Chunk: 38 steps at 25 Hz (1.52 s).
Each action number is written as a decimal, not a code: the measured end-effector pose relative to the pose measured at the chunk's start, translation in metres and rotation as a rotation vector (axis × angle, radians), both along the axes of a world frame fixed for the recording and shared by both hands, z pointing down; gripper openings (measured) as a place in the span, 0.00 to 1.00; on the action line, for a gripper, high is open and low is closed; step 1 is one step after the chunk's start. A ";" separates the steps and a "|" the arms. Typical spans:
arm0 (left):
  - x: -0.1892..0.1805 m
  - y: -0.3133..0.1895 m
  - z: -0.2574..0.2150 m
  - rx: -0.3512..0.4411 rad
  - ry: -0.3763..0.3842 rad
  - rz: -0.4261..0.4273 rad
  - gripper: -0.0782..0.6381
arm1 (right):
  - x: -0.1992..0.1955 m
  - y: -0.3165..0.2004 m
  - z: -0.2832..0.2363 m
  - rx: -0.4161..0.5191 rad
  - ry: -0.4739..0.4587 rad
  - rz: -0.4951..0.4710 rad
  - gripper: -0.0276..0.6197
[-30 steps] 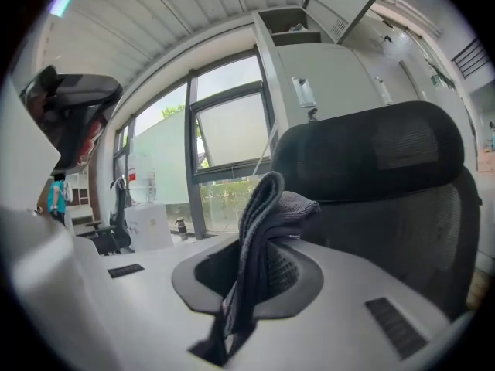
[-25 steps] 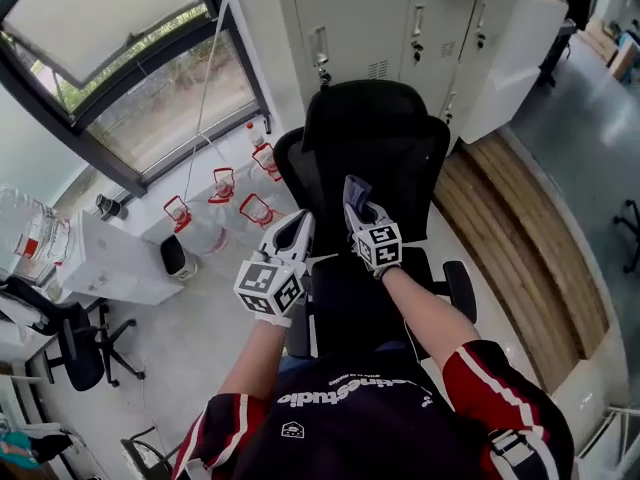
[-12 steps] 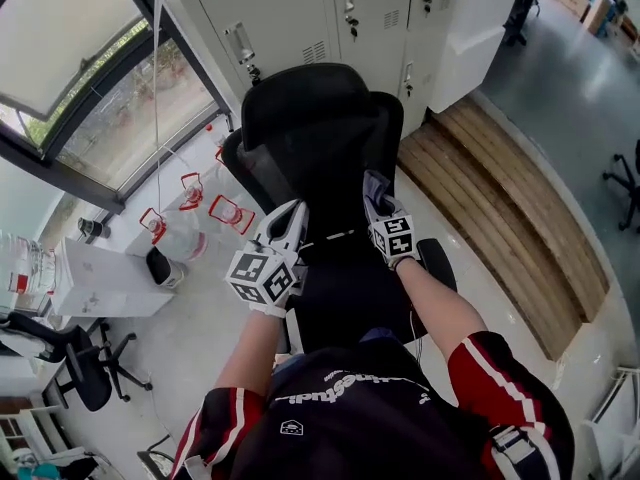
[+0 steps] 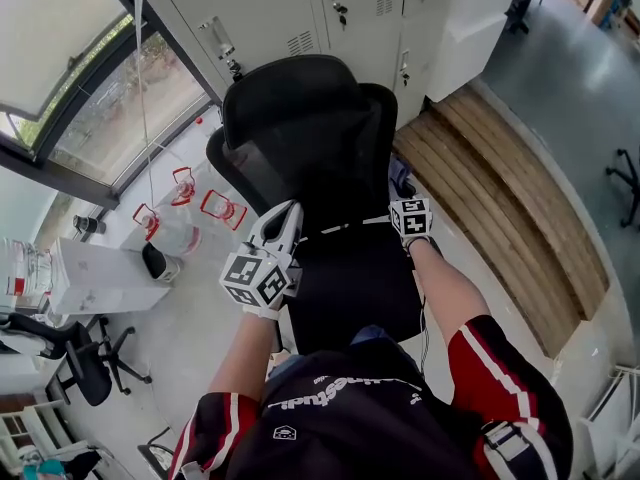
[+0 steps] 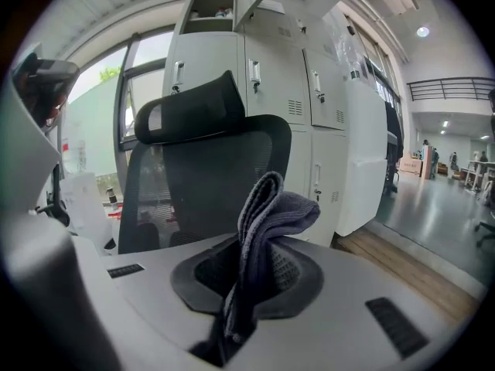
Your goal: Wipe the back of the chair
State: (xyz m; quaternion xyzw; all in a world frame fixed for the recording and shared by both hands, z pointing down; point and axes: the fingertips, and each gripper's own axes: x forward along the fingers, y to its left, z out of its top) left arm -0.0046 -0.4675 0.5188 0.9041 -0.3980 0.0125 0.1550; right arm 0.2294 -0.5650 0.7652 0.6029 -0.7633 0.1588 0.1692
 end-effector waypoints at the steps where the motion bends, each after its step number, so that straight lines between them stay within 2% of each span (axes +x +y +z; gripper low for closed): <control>1: -0.001 -0.001 0.000 -0.002 -0.003 -0.004 0.14 | 0.003 -0.005 0.002 -0.004 0.003 0.007 0.13; 9: -0.019 -0.003 0.006 -0.020 -0.042 -0.029 0.14 | 0.016 -0.041 0.018 -0.026 0.015 0.042 0.13; 21: -0.072 0.005 0.009 -0.039 -0.044 -0.107 0.14 | -0.017 -0.056 0.022 -0.044 0.045 0.015 0.13; 31: -0.129 0.018 0.001 -0.020 -0.051 -0.156 0.14 | -0.092 -0.061 0.015 -0.034 0.089 -0.069 0.13; 38: -0.181 0.028 -0.010 -0.011 -0.043 -0.201 0.14 | -0.174 -0.057 0.006 -0.020 0.090 -0.166 0.13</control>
